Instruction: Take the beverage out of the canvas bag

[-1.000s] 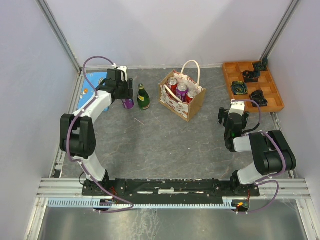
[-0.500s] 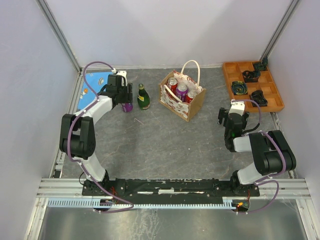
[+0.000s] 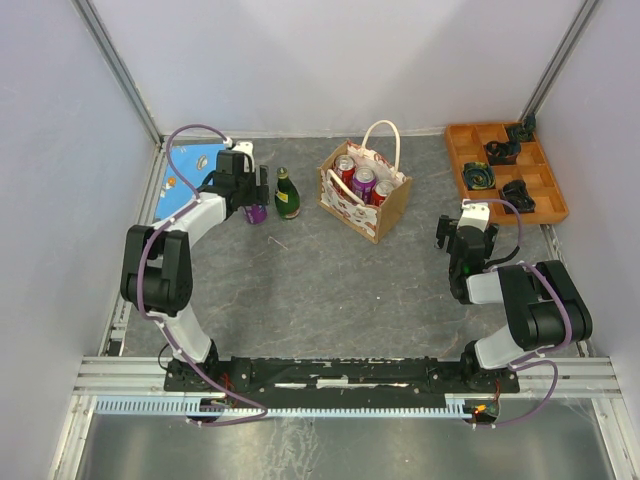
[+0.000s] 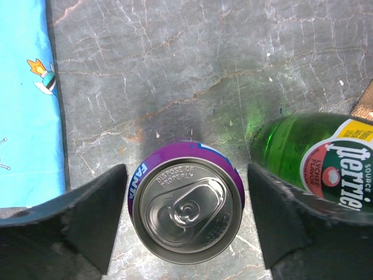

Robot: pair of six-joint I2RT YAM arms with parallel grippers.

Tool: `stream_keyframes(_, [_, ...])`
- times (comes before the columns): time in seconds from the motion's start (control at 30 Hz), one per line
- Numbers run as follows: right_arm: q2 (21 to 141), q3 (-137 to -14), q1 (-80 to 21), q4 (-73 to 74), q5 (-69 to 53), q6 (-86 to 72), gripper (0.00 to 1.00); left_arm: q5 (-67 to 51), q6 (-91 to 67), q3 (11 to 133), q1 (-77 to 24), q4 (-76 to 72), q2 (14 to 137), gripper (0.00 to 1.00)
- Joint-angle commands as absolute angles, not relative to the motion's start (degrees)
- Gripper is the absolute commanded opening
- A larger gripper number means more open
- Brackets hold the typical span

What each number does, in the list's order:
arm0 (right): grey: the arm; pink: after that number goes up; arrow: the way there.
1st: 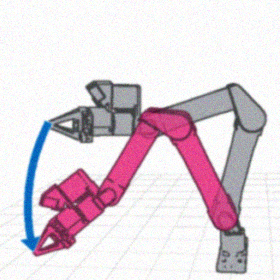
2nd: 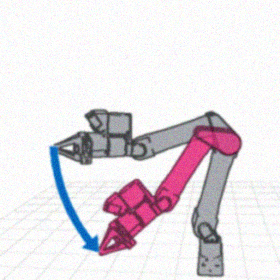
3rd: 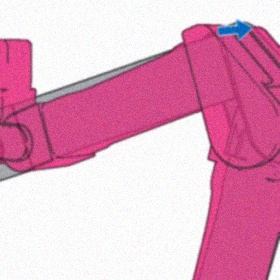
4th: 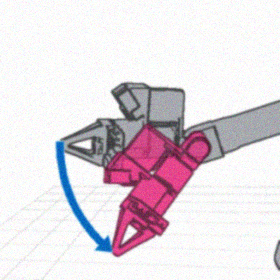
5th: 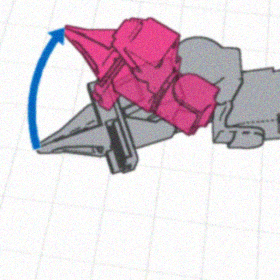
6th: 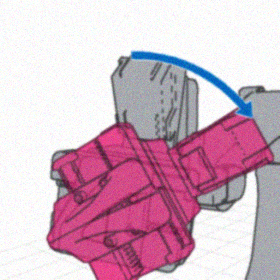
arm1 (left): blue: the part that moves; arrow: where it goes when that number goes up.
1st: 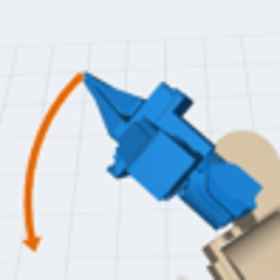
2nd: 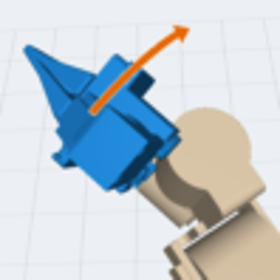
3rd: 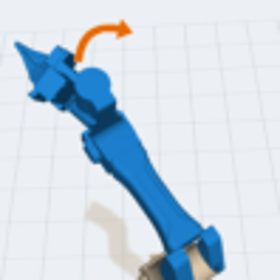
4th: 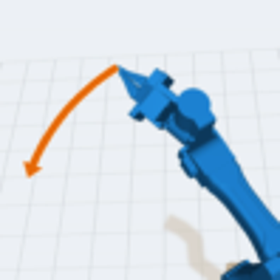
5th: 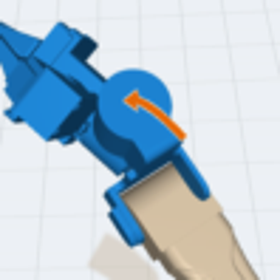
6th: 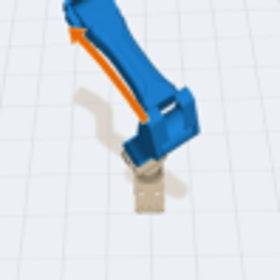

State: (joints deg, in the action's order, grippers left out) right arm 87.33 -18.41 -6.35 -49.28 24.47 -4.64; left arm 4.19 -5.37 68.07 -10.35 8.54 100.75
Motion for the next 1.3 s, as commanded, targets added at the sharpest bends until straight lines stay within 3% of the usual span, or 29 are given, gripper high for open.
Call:
stream_keyframes(0.0, [86.87,-19.89,-6.33,-52.03,24.61,-4.63,0.99,4.89,-7.71,70.40,-10.38,2.65,100.33,0.95])
stream_keyframes(0.07, [86.91,-19.90,-6.33,-52.03,24.56,-4.65,0.99,5.30,-7.73,70.99,-10.44,2.95,100.31,1.00])
stream_keyframes(0.4, [86.87,-19.90,-6.27,-52.03,24.61,-4.63,0.99,5.47,-6.79,74.09,-10.43,3.83,93.58,0.97])
stream_keyframes(0.67, [86.87,-19.96,-6.33,-52.03,24.61,-4.64,0.99,-9.71,-2.22,86.10,-11.93,3.43,90.13,0.92])
stream_keyframes(0.97, [86.92,-19.88,-6.32,-52.03,24.59,-4.68,0.99,-16.47,6.11,104.83,-25.44,13.31,105.40,0.92])
stream_keyframes(1.27, [86.91,-19.95,-6.33,-52.03,24.61,-4.61,0.99,-23.20,5.83,112.83,-32.35,13.89,118.78,0.89])
